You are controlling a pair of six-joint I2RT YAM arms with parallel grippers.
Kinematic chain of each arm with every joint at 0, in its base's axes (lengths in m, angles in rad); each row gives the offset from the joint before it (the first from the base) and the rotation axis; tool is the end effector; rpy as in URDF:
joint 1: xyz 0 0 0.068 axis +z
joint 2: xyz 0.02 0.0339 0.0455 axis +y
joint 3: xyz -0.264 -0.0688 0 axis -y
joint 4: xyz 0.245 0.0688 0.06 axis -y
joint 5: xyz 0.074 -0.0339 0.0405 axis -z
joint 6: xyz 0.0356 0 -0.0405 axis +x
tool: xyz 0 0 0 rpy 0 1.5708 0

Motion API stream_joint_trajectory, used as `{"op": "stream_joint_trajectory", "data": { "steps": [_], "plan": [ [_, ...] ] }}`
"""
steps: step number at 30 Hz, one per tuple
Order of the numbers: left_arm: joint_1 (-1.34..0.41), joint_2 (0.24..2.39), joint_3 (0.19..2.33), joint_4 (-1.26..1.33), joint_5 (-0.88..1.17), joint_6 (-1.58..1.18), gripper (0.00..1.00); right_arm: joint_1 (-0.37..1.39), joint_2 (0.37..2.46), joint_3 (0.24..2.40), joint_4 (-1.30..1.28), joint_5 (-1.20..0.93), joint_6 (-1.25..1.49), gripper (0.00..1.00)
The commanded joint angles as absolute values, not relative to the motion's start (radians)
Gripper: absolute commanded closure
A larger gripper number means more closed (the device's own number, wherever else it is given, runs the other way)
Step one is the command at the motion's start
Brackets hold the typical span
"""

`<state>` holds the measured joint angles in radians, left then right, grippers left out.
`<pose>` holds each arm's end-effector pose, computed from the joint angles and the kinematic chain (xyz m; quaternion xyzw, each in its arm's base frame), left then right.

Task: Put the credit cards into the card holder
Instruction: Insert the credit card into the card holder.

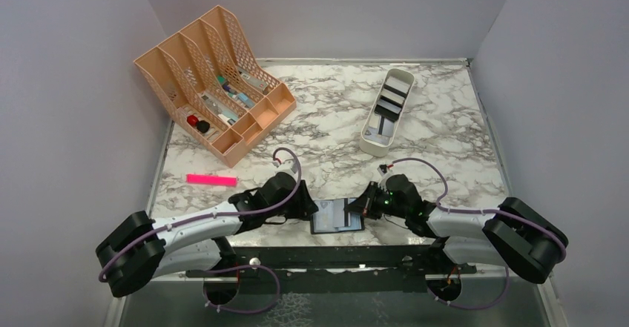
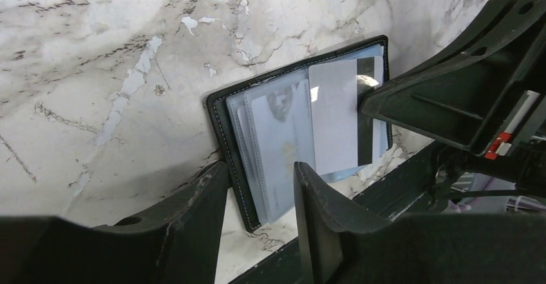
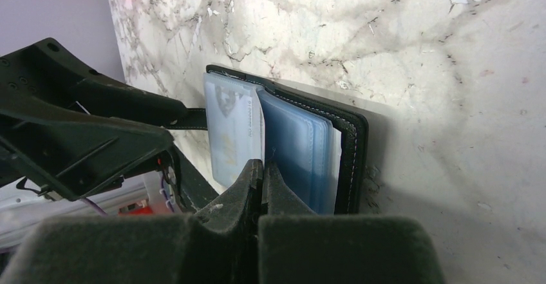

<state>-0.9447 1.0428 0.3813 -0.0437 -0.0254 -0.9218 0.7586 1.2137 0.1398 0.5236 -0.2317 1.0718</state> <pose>0.1183 -0.1620 0.1674 0.0051 0.9077 -0.3301 0.2589 0.1322 0.1365 0.1173 0.0794 0.8650 0.4460 0.2158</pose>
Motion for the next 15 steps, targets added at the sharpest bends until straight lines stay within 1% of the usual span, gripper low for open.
{"op": "stream_joint_trajectory", "data": {
  "steps": [1, 6, 10, 15],
  "plan": [
    [-0.950, 1.106, 0.364, 0.030, 0.011, -0.905, 0.57, 0.764, 1.225, 0.148, 0.515, -0.212, 1.042, 0.99],
    [-0.949, 1.184, 0.336, 0.066, -0.004, -0.900, 0.71, 0.764, 1.179, 0.139, 0.495, -0.197, 1.043, 0.99],
    [-0.950, 1.217, 0.317, 0.075, -0.024, -0.917, 0.85, 0.764, 1.121, 0.114, 0.490, -0.160, 1.052, 0.99],
    [-0.949, 1.200, 0.289, 0.081, -0.046, -0.931, 0.91, 0.764, 1.068, 0.104, 0.467, -0.120, 1.031, 0.99]
  ]
}}
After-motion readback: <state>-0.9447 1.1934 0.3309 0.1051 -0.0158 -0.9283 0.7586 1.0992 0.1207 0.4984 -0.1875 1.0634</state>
